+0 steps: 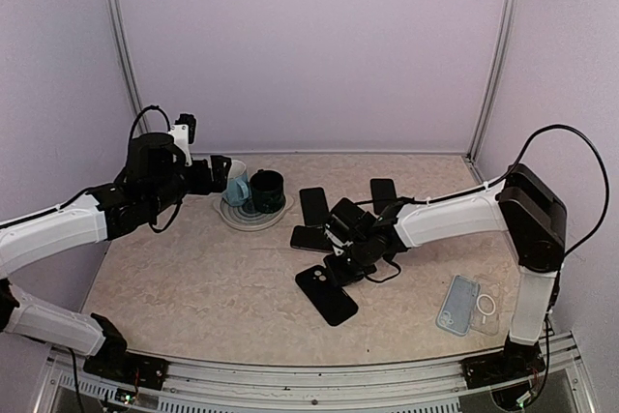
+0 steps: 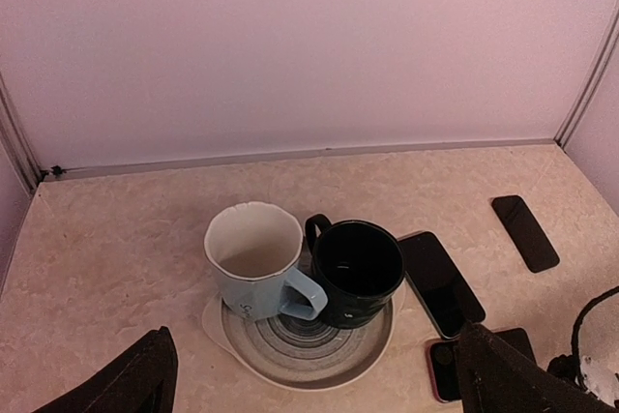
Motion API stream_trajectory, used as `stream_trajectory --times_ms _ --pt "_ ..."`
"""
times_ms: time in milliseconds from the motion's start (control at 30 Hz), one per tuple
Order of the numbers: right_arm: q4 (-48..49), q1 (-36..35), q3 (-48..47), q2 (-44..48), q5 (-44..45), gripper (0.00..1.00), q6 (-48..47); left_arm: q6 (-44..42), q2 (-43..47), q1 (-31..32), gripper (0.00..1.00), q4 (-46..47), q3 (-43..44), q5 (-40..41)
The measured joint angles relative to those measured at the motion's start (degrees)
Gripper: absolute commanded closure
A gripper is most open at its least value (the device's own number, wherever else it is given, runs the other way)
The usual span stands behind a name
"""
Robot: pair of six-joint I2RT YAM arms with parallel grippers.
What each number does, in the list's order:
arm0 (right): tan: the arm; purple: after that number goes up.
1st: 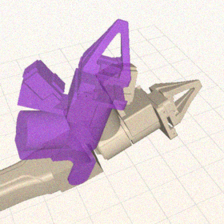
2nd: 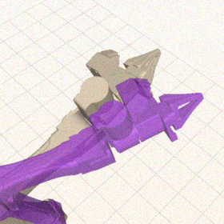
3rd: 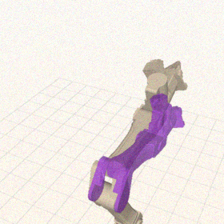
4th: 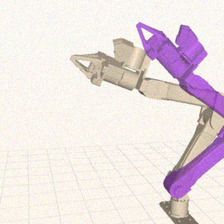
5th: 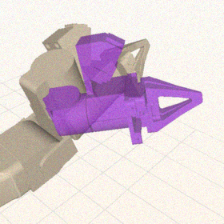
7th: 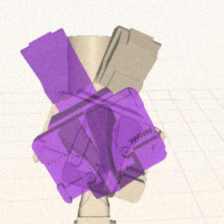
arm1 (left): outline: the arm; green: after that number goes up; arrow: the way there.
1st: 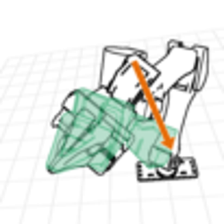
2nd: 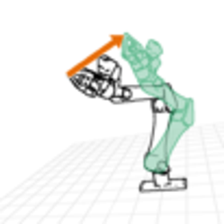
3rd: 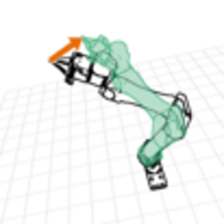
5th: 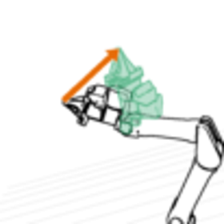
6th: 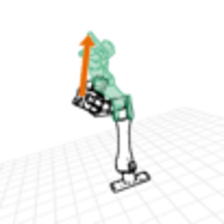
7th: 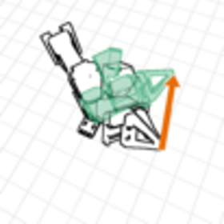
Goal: Put the phone into the phone case
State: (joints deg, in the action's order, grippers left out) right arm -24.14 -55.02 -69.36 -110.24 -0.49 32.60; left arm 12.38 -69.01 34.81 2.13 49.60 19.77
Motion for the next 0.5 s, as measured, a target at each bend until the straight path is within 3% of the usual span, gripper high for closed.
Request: stream_trajectory --times_ms 200,367,500 --pt "2.95 0.09 -0.11 -0.11 -2.10 0.47 2.78 0.00 0.87 0.00 0.01 0.04 -0.17 -0.26" --pt "0.74 0.48 -1.07 1.18 -3.52 0.03 -3.19 -0.02 1.14 0.00 0.01 0.07 -0.17 -0.68" --pt "-2.91 2.56 -5.99 3.23 -4.94 0.01 -13.22 -0.24 1.16 -0.31 0.01 0.44 -0.48 -0.66"
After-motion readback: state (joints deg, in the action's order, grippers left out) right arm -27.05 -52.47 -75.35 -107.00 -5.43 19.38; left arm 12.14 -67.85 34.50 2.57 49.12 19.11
